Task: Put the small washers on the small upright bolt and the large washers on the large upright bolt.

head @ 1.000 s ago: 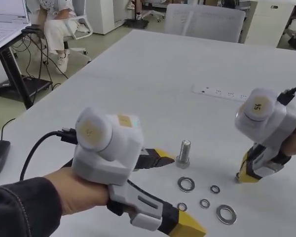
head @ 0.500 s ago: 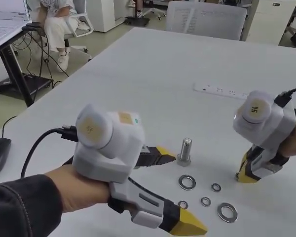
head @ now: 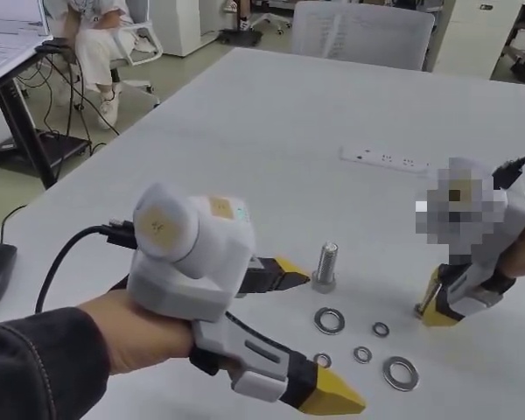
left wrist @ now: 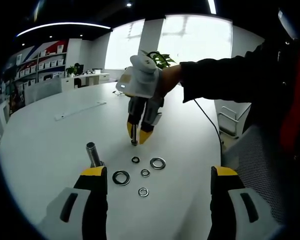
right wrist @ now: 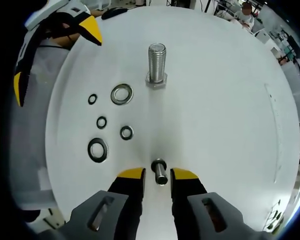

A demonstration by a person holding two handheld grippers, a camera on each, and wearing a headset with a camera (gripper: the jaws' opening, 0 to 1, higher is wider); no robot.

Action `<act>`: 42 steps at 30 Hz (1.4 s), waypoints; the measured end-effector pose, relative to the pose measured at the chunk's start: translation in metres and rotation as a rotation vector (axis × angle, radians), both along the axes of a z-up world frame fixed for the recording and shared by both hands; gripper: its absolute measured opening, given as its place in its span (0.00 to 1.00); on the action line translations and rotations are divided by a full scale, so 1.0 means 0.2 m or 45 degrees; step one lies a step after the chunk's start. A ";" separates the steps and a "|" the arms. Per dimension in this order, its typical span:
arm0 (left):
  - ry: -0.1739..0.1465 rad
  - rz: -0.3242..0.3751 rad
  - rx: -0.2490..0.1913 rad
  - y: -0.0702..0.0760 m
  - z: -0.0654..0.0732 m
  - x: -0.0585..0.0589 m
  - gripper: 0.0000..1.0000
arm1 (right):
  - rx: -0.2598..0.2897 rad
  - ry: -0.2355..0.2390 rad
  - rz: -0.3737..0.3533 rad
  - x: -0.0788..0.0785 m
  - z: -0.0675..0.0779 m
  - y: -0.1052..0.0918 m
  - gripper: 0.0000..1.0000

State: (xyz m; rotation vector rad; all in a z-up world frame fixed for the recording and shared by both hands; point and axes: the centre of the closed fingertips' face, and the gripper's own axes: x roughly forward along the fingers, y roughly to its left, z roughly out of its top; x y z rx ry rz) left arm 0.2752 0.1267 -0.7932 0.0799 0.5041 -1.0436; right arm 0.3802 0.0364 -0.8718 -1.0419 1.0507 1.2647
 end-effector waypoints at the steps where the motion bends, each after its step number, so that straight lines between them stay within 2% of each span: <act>1: 0.001 0.000 0.000 0.00 0.00 0.00 0.85 | 0.000 0.000 -0.004 0.00 0.00 0.00 0.24; 15: -0.005 -0.009 0.000 -0.01 0.00 0.00 0.85 | -0.004 0.001 -0.047 -0.02 0.02 -0.09 0.25; 28: -0.014 -0.017 -0.002 -0.02 0.02 0.00 0.85 | -0.011 0.010 -0.073 -0.11 0.03 -0.14 0.25; 37: -0.023 -0.022 -0.011 -0.02 0.03 0.00 0.85 | -0.008 0.020 -0.068 -0.18 0.05 -0.13 0.25; 42: -0.027 -0.025 -0.010 -0.02 0.03 0.00 0.85 | 0.025 0.031 -0.061 -0.22 0.07 -0.09 0.25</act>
